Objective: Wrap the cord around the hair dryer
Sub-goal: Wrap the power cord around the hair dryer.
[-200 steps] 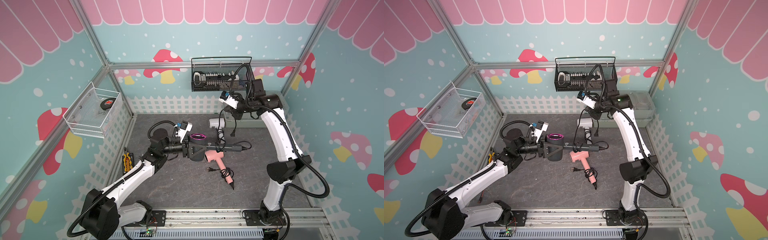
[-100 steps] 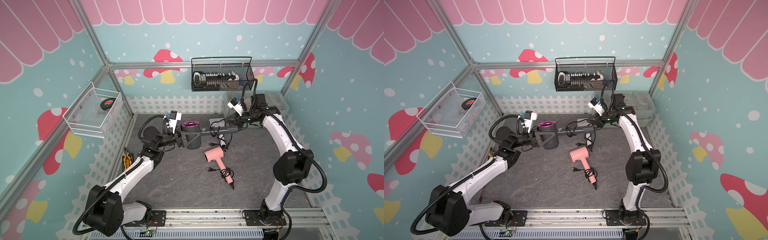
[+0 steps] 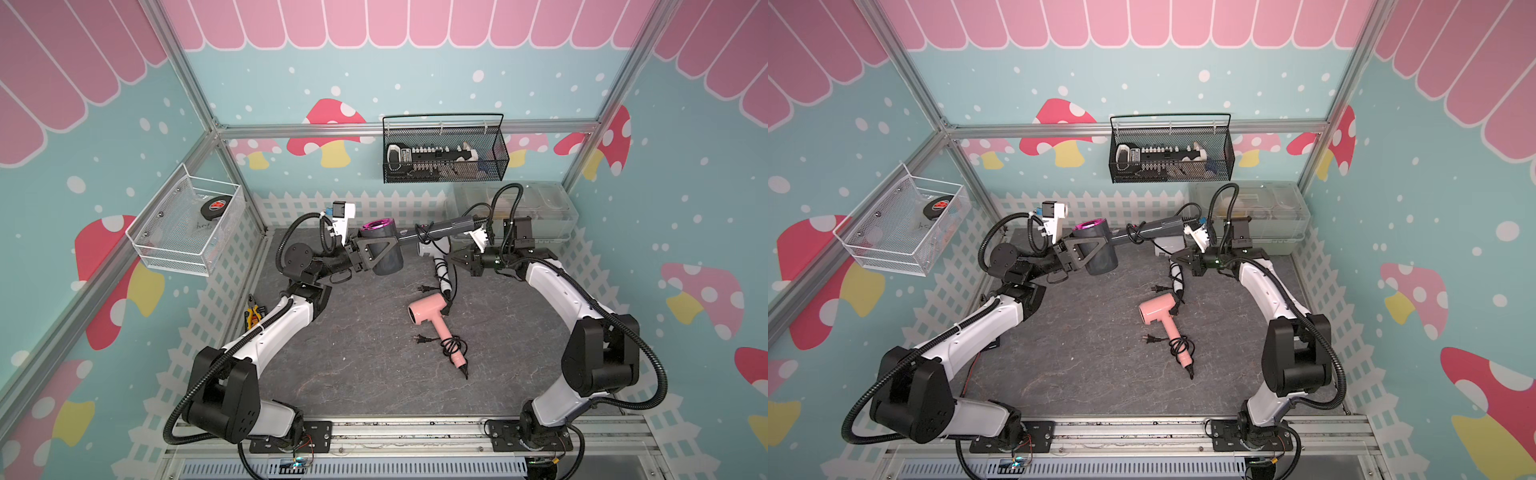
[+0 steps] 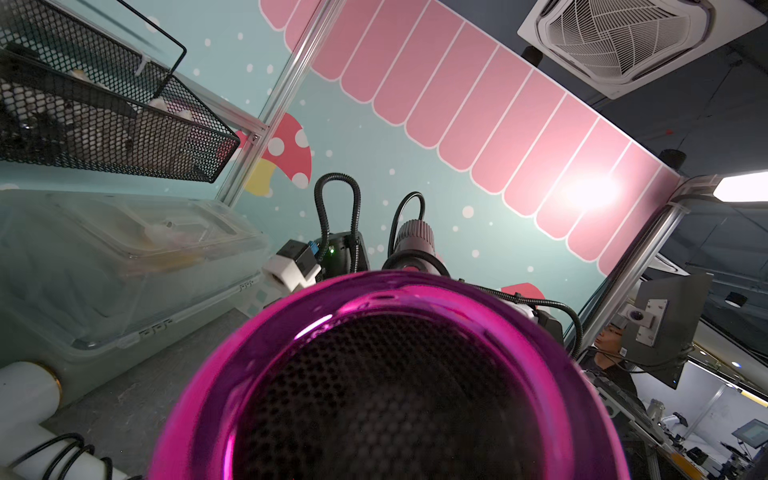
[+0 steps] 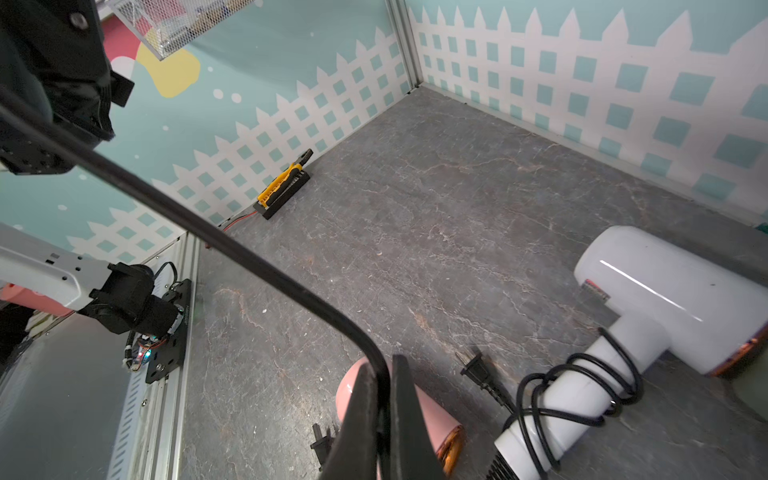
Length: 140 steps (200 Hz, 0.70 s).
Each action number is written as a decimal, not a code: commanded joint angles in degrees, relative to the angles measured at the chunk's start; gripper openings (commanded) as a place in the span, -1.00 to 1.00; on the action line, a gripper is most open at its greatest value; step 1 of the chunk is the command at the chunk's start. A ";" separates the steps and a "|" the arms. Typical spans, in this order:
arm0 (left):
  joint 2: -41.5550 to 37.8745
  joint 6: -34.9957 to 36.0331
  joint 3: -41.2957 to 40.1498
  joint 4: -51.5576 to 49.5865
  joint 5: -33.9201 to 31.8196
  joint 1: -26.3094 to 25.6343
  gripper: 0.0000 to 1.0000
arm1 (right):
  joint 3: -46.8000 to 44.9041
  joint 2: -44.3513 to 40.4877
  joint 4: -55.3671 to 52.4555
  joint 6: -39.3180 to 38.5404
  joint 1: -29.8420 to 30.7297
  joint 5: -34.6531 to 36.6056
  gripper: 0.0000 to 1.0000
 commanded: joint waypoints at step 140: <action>1.37 4.80 16.79 -0.11 -10.10 1.15 -1.00 | -12.57 4.50 10.37 4.44 5.68 10.42 -0.86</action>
